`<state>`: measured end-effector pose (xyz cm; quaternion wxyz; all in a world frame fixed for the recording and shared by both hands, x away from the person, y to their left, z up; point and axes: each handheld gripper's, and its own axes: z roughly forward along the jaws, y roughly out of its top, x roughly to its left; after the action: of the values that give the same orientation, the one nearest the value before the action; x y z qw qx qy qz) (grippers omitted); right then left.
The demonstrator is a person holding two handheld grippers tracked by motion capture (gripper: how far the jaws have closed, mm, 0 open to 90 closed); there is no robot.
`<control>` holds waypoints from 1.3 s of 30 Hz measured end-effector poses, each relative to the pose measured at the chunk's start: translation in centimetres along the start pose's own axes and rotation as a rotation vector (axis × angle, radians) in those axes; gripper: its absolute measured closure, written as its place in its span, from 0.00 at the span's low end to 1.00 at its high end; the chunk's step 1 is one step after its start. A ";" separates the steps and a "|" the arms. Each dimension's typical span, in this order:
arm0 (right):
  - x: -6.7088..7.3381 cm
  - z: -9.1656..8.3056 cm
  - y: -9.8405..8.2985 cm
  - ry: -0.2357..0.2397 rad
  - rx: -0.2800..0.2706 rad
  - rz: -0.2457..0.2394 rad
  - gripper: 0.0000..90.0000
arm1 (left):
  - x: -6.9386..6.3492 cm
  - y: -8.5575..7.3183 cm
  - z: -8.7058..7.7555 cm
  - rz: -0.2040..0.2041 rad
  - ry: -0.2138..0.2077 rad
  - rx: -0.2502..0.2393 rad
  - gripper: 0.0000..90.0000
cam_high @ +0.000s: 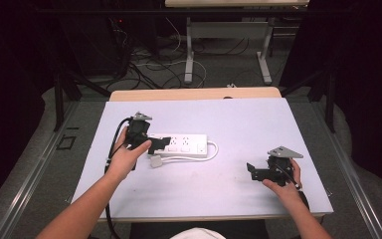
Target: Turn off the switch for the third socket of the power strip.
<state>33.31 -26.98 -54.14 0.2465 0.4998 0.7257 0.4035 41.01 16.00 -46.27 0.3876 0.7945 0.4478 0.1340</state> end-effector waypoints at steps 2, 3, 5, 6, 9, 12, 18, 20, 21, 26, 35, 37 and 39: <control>0.0 0.0 0.0 0.000 0.000 0.000 0.00 | 0.1 -0.2 -0.4 0.001 -0.006 -0.016 0.00; 0.0 0.0 0.0 -0.001 0.000 0.000 0.00 | 0.1 -0.3 -0.7 -0.005 -0.004 -0.016 0.00; 0.0 0.0 0.0 -0.001 0.000 0.000 0.00 | 0.2 -0.5 -1.2 -0.010 0.002 -0.029 0.00; 0.0 0.0 0.0 -0.001 0.000 0.000 0.00 | 0.4 -0.6 -1.4 -0.007 0.003 -0.034 0.00; 0.0 0.0 0.0 -0.002 0.002 0.001 0.00 | 0.7 -1.0 -2.1 -0.025 0.010 -0.047 0.00; 0.0 0.0 0.0 -0.002 0.002 0.002 0.00 | 1.1 -1.4 -2.7 -0.045 0.020 -0.051 0.00; 0.1 0.0 0.0 -0.001 0.002 0.002 0.00 | 2.0 -2.1 -4.1 -0.076 0.029 -0.065 0.00; 0.1 0.1 0.0 0.000 0.003 0.000 0.00 | 2.3 -2.3 -4.5 -0.084 0.031 -0.073 0.00; 0.1 0.1 0.0 0.000 0.003 0.002 0.00 | 2.5 -2.4 -4.6 -0.088 0.031 -0.077 0.00; 0.1 0.1 0.0 -0.001 0.004 0.005 0.00 | 3.1 -3.2 -5.5 -0.113 0.041 -0.087 0.00; 0.1 0.1 -0.1 -0.006 0.006 0.001 0.00 | 4.0 -4.9 -6.8 -0.153 0.053 -0.121 0.00; 0.1 0.1 -0.1 -0.002 0.005 0.002 0.00 | 4.3 -5.3 -7.0 -0.159 0.056 -0.124 0.00; 0.1 0.1 -0.1 -0.003 0.005 0.000 0.00 | 4.5 -5.7 -7.2 -0.176 0.057 -0.141 0.00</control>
<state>33.32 -26.83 -54.27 0.2463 0.5011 0.7263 0.4008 36.03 24.99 -46.27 0.4401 0.7186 0.5163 0.1529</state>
